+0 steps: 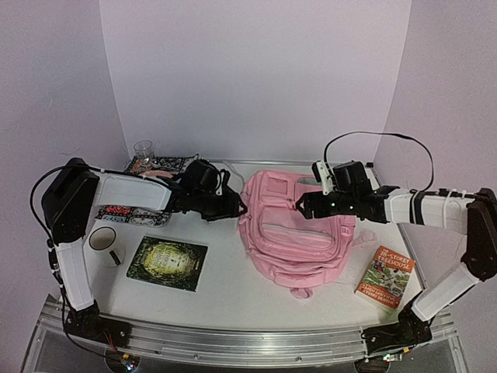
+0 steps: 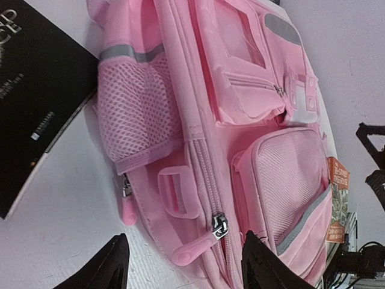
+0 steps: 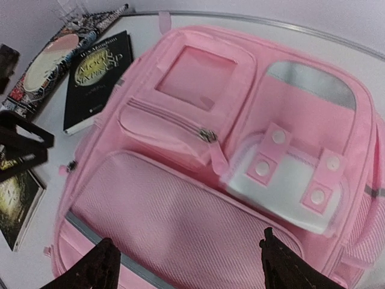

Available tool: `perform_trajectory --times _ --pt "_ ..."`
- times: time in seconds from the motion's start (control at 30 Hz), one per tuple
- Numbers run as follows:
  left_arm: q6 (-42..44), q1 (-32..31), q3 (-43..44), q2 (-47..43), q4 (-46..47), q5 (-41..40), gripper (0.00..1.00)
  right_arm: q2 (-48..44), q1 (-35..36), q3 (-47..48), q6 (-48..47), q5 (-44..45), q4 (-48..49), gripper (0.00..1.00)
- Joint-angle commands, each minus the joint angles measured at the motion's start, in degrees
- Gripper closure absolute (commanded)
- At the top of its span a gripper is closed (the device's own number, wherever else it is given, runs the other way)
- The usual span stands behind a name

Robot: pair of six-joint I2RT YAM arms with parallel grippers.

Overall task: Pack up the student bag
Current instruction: Pick up the second largest pocket of the bag from the student bag.

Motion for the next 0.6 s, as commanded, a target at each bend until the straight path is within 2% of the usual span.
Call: perform_trajectory --times 0.0,0.17,0.37,0.57 --pt "0.9 -0.1 0.8 0.7 2.9 7.9 0.35 4.5 3.0 6.7 -1.3 1.0 0.1 0.21" --pt "2.9 1.2 -1.9 -0.2 6.6 12.0 0.32 9.6 5.4 12.0 -1.4 1.5 0.2 0.21" --pt "1.0 3.6 -2.5 3.4 9.2 18.2 0.29 13.7 7.2 16.1 -1.2 1.5 0.4 0.22" --pt "-1.2 3.6 -2.7 5.1 12.4 23.5 0.4 16.1 8.0 18.7 -1.1 1.7 0.5 0.22"
